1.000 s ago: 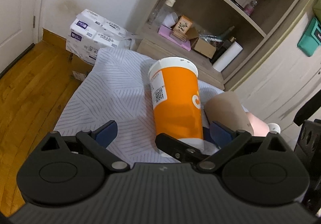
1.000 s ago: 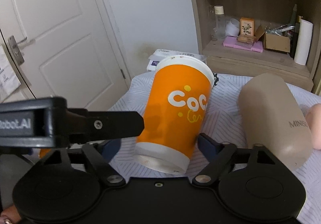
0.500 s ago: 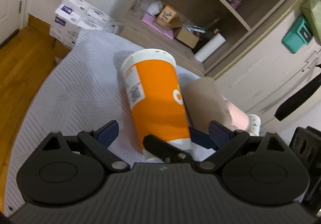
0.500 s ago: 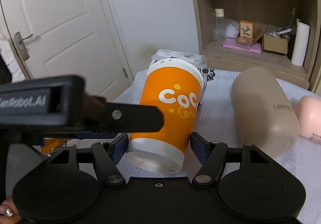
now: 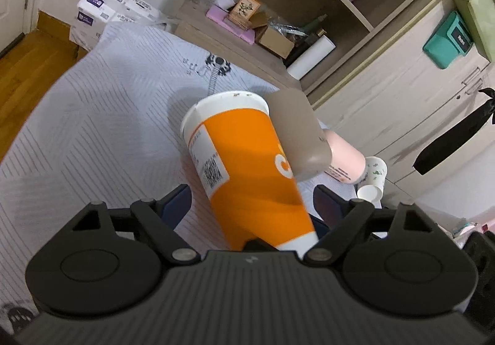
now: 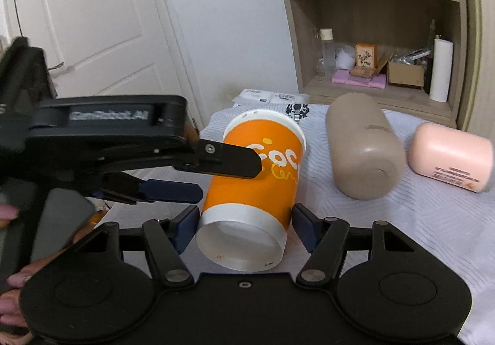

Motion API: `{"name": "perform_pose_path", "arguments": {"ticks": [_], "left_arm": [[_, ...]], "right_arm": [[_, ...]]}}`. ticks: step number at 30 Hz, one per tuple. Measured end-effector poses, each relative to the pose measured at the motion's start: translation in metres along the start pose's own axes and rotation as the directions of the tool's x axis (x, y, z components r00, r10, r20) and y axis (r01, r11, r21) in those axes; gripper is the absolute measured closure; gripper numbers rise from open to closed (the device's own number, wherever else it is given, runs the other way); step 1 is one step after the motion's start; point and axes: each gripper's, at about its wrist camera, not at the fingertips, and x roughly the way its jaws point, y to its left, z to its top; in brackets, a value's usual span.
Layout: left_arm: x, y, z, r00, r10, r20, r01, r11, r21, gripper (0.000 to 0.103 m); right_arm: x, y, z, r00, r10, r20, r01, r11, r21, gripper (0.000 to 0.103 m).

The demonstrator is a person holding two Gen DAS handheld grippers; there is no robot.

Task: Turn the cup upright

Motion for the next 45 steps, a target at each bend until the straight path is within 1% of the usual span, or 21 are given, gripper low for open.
{"name": "perform_pose_path", "arguments": {"ticks": [2, 5, 9, 11, 14, 16, 21, 24, 25, 26, 29, 33, 34, 35, 38, 45], "left_arm": [[0.000, -0.002, -0.005, 1.000, -0.015, 0.004, 0.015, 1.000, -0.023, 0.017], [0.002, -0.009, -0.013, 0.999, -0.041, -0.017, 0.040, 0.999, -0.025, 0.017], [0.007, -0.021, -0.024, 0.998, -0.028, -0.047, 0.028, 1.000, -0.001, 0.017], [0.009, -0.026, -0.028, 0.998, -0.032, -0.059, 0.033, 0.999, 0.009, 0.017], [0.012, -0.032, -0.036, 0.996, -0.044, -0.077, 0.046, 0.999, 0.017, 0.017], [0.016, -0.033, -0.042, 0.994, -0.051, -0.096, 0.052, 0.999, 0.010, 0.017], [0.026, -0.030, -0.048, 0.991, -0.045, -0.126, 0.045, 0.999, -0.004, 0.017], [0.028, -0.029, -0.048, 0.991, -0.042, -0.126, 0.042, 0.999, -0.002, 0.017], [0.028, -0.029, -0.049, 0.992, -0.043, -0.121, 0.044, 0.999, 0.006, 0.026], [0.026, -0.031, -0.049, 0.991, -0.051, -0.121, 0.054, 0.998, 0.022, 0.030], [0.019, -0.035, -0.052, 0.994, -0.056, -0.091, 0.063, 0.995, 0.074, 0.030], [0.017, -0.034, -0.052, 0.993, -0.061, -0.100, 0.069, 0.995, 0.077, 0.030], [0.018, -0.035, -0.052, 0.993, -0.061, -0.100, 0.070, 0.994, 0.081, 0.030], [0.018, -0.035, -0.053, 0.993, -0.061, -0.100, 0.069, 0.994, 0.087, 0.030], [0.017, -0.039, -0.053, 0.994, -0.058, -0.097, 0.069, 0.991, 0.114, 0.030], [0.013, -0.056, -0.058, 0.994, -0.063, -0.093, 0.083, 0.971, 0.224, 0.030]], "right_arm": [[-0.008, -0.003, -0.006, 1.000, 0.014, -0.006, -0.014, 1.000, -0.004, 0.032], [-0.018, -0.011, -0.013, 1.000, 0.004, -0.005, -0.004, 1.000, 0.004, 0.032], [-0.036, -0.019, -0.023, 1.000, 0.005, -0.002, -0.005, 1.000, 0.022, 0.032], [-0.046, -0.022, -0.029, 1.000, 0.006, 0.004, -0.006, 0.999, 0.041, 0.033], [-0.057, -0.029, -0.040, 1.000, 0.020, 0.012, -0.021, 0.995, 0.102, 0.034], [-0.060, -0.033, -0.046, 1.000, 0.027, 0.014, -0.028, 0.990, 0.136, 0.034], [-0.056, -0.040, -0.051, 0.999, 0.041, -0.014, -0.038, 0.984, 0.174, 0.034], [-0.052, -0.042, -0.051, 0.998, 0.054, -0.030, -0.047, 0.982, 0.185, 0.034], [-0.052, -0.043, -0.051, 0.997, 0.061, -0.038, -0.053, 0.981, 0.187, 0.034], [-0.049, -0.043, -0.049, 0.996, 0.068, -0.060, -0.056, 0.980, 0.189, 0.034], [-0.045, -0.041, -0.044, 0.990, 0.084, -0.115, -0.067, 0.988, 0.142, 0.033], [-0.038, -0.043, -0.030, 0.979, 0.105, -0.174, -0.091, 0.992, 0.087, 0.031], [-0.035, -0.045, -0.026, 0.978, 0.107, -0.181, -0.094, 0.992, 0.082, 0.028], [-0.033, -0.047, -0.023, 0.977, 0.109, -0.184, -0.095, 0.992, 0.082, 0.026], [-0.029, -0.052, -0.018, 0.977, 0.123, -0.176, -0.110, 0.991, 0.080, 0.026], [-0.032, -0.055, -0.021, 0.984, 0.130, -0.120, -0.121, 0.990, 0.077, 0.026]]}}
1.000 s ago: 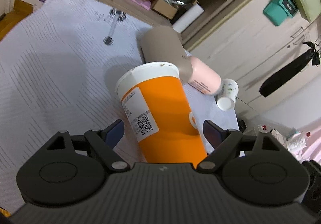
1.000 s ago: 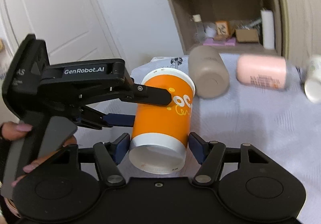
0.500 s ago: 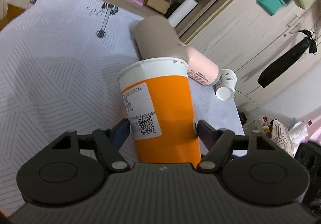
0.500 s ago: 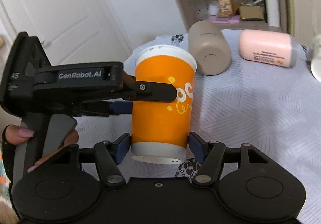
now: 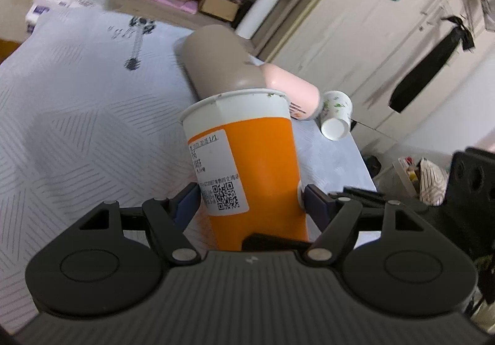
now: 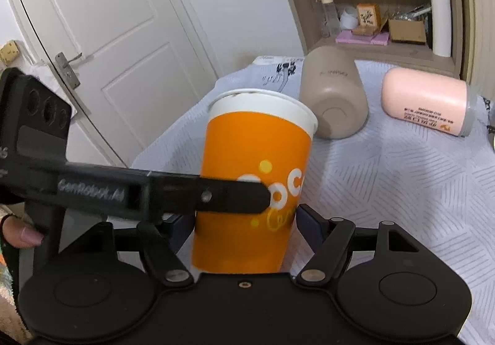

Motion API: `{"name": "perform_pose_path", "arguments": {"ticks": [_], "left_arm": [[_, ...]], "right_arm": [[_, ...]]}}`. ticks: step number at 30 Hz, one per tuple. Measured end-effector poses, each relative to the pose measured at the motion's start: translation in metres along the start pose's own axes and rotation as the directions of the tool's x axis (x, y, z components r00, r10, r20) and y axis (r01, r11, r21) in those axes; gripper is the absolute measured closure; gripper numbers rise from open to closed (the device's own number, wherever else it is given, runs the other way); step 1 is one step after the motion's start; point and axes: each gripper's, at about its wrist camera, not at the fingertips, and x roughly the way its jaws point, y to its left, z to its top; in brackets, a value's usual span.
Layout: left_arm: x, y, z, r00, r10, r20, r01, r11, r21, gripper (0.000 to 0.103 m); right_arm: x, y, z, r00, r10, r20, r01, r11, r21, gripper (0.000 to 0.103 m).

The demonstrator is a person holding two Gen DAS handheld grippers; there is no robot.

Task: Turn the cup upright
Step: 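Lower the upright orange cup onto the table with both grippers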

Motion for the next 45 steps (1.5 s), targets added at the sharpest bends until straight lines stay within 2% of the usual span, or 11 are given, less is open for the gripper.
{"name": "perform_pose_path", "arguments": {"ticks": [3, 6, 15, 24, 28, 32, 38, 40, 45], "left_arm": [[-0.007, -0.010, -0.001, 1.000, 0.007, 0.023, -0.008, 0.998, 0.063, 0.031], [-0.016, -0.020, -0.004, 0.999, 0.003, 0.050, -0.010, 0.992, 0.129, 0.031], [-0.032, -0.049, -0.016, 0.992, -0.007, 0.122, -0.028, 0.960, 0.278, 0.033], [-0.043, -0.071, -0.016, 0.984, -0.006, 0.180, -0.062, 0.926, 0.372, 0.033], [-0.038, -0.071, -0.009, 0.983, -0.007, 0.183, -0.063, 0.925, 0.375, 0.033], [-0.034, -0.066, -0.005, 0.977, -0.021, 0.210, -0.063, 0.920, 0.386, 0.033], [-0.014, -0.058, 0.006, 0.968, -0.049, 0.247, -0.059, 0.910, 0.410, 0.033], [-0.004, -0.054, 0.010, 0.968, -0.058, 0.245, -0.045, 0.917, 0.397, 0.033], [0.016, -0.049, 0.013, 0.965, -0.059, 0.256, -0.055, 0.908, 0.416, 0.033]], "right_arm": [[-0.008, 0.001, -0.004, 0.999, 0.015, 0.037, -0.015, 1.000, 0.019, 0.027], [-0.017, 0.009, -0.008, 0.997, 0.004, 0.075, -0.001, 1.000, -0.031, 0.027], [-0.037, 0.022, -0.028, 0.981, -0.066, 0.185, 0.098, 0.980, -0.174, 0.027], [-0.046, 0.030, -0.037, 0.947, -0.112, 0.302, 0.186, 0.955, -0.231, 0.028], [-0.041, 0.041, -0.037, 0.922, -0.194, 0.335, 0.301, 0.903, -0.308, 0.028], [-0.038, 0.038, -0.033, 0.912, -0.192, 0.362, 0.316, 0.892, -0.323, 0.028], [-0.020, 0.029, -0.029, 0.875, -0.233, 0.425, 0.400, 0.841, -0.363, 0.028], [-0.013, 0.027, -0.026, 0.864, -0.262, 0.430, 0.436, 0.816, -0.379, 0.027], [-0.001, 0.008, -0.017, 0.868, -0.266, 0.420, 0.427, 0.831, -0.356, 0.027]]}}
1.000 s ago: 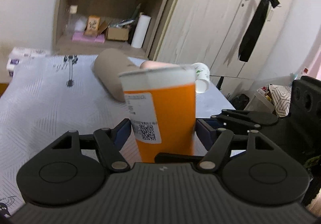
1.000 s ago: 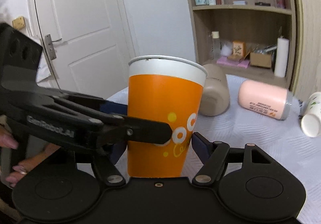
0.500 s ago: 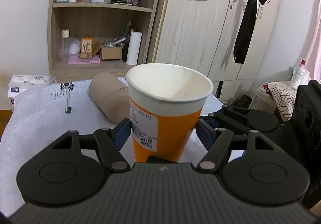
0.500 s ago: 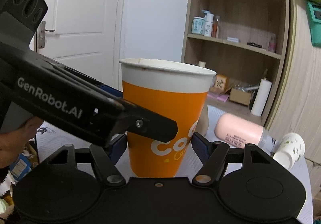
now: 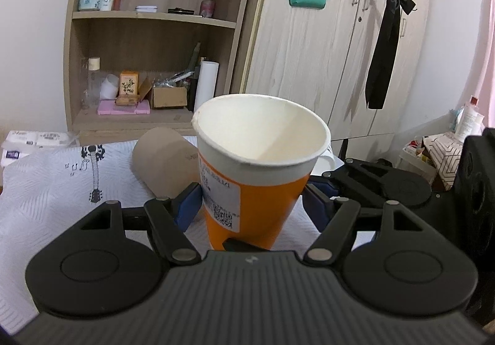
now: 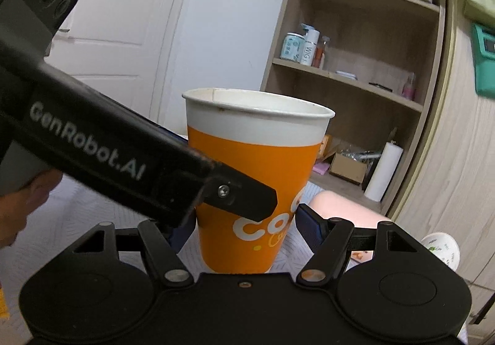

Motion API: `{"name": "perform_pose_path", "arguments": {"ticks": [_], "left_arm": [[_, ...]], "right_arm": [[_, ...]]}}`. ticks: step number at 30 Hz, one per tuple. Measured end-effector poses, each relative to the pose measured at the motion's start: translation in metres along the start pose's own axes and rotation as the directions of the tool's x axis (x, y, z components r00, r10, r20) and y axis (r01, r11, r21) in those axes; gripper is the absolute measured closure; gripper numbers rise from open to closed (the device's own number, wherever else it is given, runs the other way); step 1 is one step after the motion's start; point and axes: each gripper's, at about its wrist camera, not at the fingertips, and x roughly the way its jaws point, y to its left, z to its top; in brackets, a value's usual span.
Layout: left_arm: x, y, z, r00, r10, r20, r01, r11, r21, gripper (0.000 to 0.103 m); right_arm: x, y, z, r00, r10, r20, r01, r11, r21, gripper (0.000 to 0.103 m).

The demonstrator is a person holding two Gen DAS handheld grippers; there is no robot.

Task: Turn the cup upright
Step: 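Lower the upright orange cup onto the table with both grippers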

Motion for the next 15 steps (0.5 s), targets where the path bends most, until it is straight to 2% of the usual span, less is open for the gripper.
{"name": "perform_pose_path", "arguments": {"ticks": [7, 15], "left_arm": [[0.015, 0.003, -0.008, 1.000, -0.005, -0.009, 0.005, 1.000, 0.011, 0.033], [0.012, 0.001, -0.011, 1.000, -0.009, 0.001, 0.009, 1.000, 0.026, 0.033]], "right_arm": [[0.015, -0.009, -0.011, 1.000, 0.019, -0.021, -0.018, 0.999, 0.038, 0.027], [0.015, -0.005, -0.010, 0.999, 0.011, -0.032, -0.010, 1.000, 0.022, 0.027]]}}
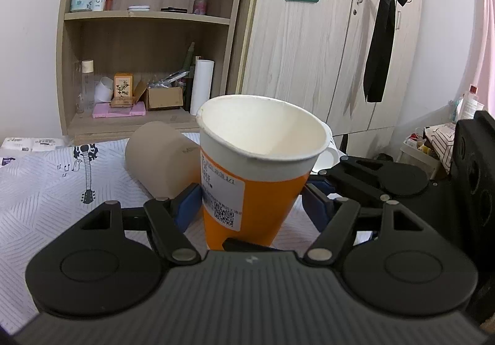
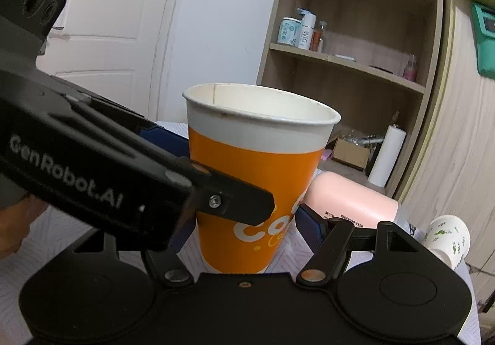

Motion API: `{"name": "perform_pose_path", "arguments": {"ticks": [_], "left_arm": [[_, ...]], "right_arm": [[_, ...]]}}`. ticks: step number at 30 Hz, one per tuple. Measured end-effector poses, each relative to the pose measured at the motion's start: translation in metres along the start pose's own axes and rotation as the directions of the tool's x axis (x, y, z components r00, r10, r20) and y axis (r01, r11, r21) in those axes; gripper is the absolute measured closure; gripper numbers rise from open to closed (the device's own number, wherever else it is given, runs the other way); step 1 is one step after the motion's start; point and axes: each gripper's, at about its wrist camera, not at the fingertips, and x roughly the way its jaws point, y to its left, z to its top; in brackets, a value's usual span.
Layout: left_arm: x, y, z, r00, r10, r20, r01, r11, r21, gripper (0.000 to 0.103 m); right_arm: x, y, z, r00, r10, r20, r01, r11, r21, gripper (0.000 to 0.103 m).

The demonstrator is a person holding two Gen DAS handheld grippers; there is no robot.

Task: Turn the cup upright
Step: 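Lower the upright orange cup onto the table with both grippers, then open both grippers and pull them back from the standing cup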

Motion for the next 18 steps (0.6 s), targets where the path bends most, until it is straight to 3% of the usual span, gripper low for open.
{"name": "perform_pose_path", "arguments": {"ticks": [12, 16, 18], "left_arm": [[0.007, 0.002, 0.001, 0.999, -0.017, -0.047, 0.015, 0.999, -0.042, 0.029], [0.005, 0.001, 0.000, 0.998, -0.019, -0.060, 0.016, 0.998, -0.060, 0.029], [0.002, 0.002, -0.001, 0.998, -0.014, -0.067, 0.009, 0.997, -0.075, 0.029]], "right_arm": [[0.004, -0.010, 0.000, 0.999, 0.049, -0.008, -0.048, 0.997, 0.054, 0.026], [0.000, -0.013, 0.001, 0.999, 0.052, -0.008, -0.051, 0.995, 0.082, 0.013], [-0.003, -0.013, 0.001, 0.999, 0.050, -0.002, -0.049, 0.995, 0.083, 0.013]]}}
